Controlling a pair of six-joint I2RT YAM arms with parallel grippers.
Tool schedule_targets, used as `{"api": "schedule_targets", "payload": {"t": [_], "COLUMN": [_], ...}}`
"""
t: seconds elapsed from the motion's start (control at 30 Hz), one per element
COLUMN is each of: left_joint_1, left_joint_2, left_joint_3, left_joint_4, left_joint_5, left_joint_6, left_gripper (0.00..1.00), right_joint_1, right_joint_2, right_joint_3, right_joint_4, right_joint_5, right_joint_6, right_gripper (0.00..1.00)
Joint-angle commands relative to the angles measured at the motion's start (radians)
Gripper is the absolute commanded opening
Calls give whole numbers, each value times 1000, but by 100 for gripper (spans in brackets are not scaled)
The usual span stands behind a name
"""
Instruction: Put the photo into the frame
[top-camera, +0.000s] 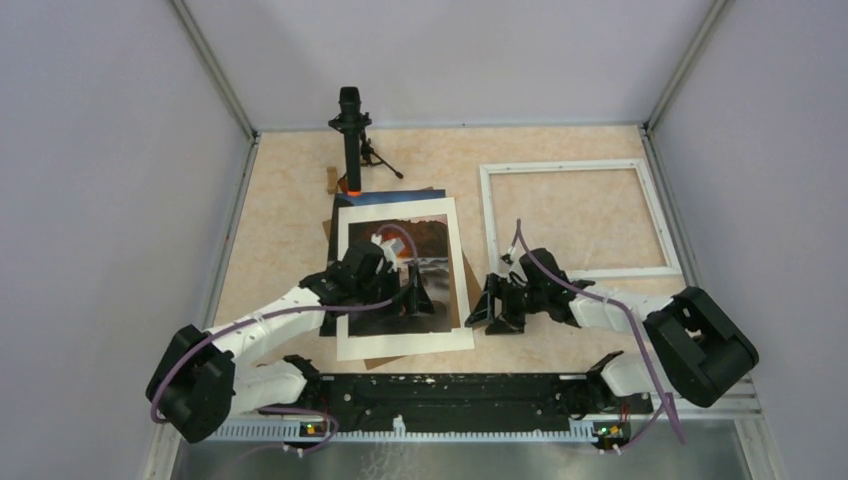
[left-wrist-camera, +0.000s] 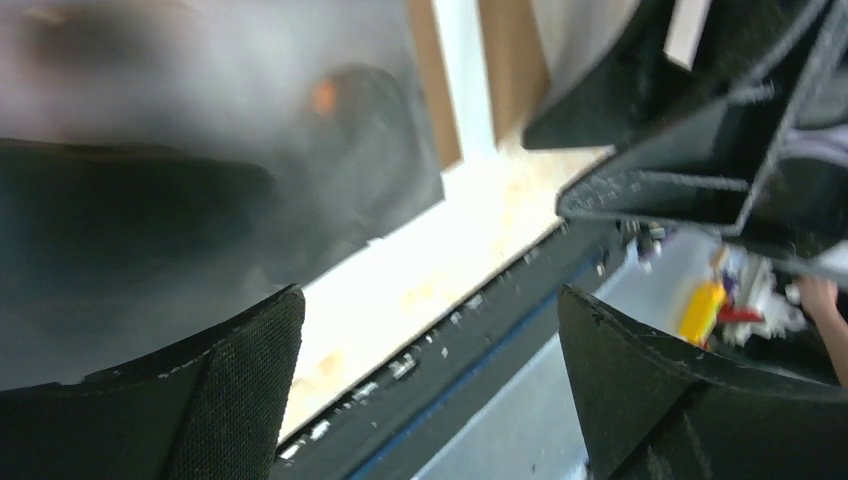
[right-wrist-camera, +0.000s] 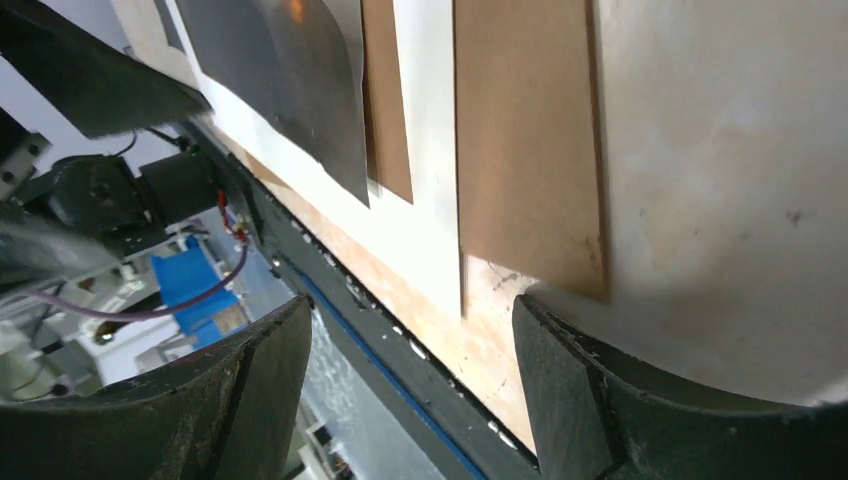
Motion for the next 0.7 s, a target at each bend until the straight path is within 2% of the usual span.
{"api": "schedule_targets", "payload": {"t": [0.0,0.23,0.43,0.67], "left_joint_1": [-80,-91,-91,-91], "left_joint_2": [-10,-47,-33,-26], "left_joint_3": [-83,-216,-247,-269], "left_joint_4": [126,212,230,245], "left_joint_5": [154,90,31,32], "left_joint_6": [-110,-146,-146,-155], "left_gripper": [98,98,98,98], "right_joint_1": [7,50,78,82], "right_joint_2": [-41,-12,46,70], "right_joint_3": [-68,-127,-167,-218], "right_joint_4": [93,222,375,631], "right_joint_5": [-23,-3,47,-30], "right_joint_6": [47,95,176,319], "right_gripper": [73,72,72,72]}}
